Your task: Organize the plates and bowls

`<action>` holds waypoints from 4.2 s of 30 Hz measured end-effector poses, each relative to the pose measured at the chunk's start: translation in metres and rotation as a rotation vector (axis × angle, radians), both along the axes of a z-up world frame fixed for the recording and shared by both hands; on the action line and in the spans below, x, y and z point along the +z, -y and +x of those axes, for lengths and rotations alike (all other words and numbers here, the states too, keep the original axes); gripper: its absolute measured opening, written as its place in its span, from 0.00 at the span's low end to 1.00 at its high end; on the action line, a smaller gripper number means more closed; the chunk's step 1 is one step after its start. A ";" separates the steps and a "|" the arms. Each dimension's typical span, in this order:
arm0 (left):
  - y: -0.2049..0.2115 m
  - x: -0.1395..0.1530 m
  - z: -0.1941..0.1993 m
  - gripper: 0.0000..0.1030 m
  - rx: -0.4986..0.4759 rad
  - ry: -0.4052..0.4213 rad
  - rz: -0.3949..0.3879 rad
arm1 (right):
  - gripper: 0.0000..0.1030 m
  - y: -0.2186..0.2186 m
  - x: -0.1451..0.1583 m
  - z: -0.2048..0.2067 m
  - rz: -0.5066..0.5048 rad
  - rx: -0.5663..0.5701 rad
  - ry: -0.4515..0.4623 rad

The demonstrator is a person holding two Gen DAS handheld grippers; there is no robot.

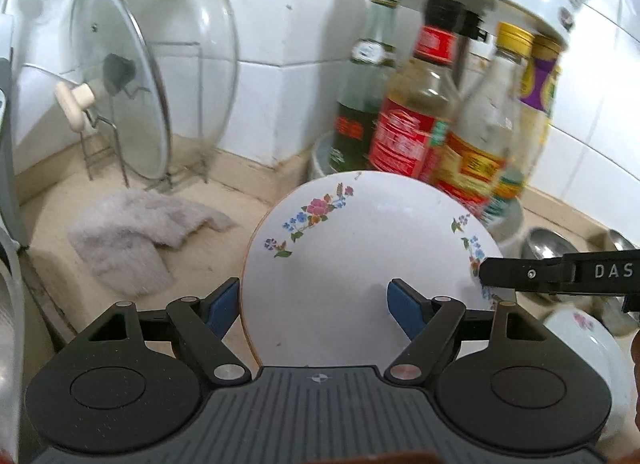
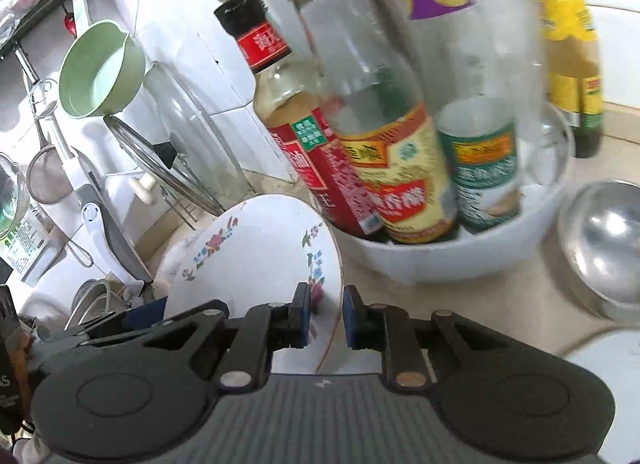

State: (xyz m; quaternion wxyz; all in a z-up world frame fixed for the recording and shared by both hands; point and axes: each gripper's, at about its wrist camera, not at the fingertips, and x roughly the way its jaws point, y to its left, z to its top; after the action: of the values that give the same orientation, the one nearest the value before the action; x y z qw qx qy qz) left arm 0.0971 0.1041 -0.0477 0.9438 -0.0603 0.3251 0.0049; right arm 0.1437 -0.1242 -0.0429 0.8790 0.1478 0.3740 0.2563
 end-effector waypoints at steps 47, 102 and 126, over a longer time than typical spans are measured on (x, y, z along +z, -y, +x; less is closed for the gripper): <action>0.065 -0.043 -0.036 0.80 -0.094 -0.157 0.020 | 0.19 0.063 -0.050 -0.065 -0.046 -0.076 -0.179; 0.167 -0.021 -0.014 0.84 -0.401 -0.046 0.144 | 0.28 0.154 -0.033 -0.104 -0.036 -0.372 -0.086; 0.232 -0.040 0.031 0.86 -0.617 -0.104 0.180 | 0.36 0.217 -0.048 -0.125 -0.008 -0.627 -0.156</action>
State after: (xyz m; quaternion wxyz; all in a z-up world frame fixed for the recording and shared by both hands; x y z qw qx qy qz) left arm 0.1286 -0.1277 -0.0879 0.8844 0.1251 0.3740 -0.2497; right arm 0.0188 -0.3414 -0.0910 0.8843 0.2718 0.3775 -0.0406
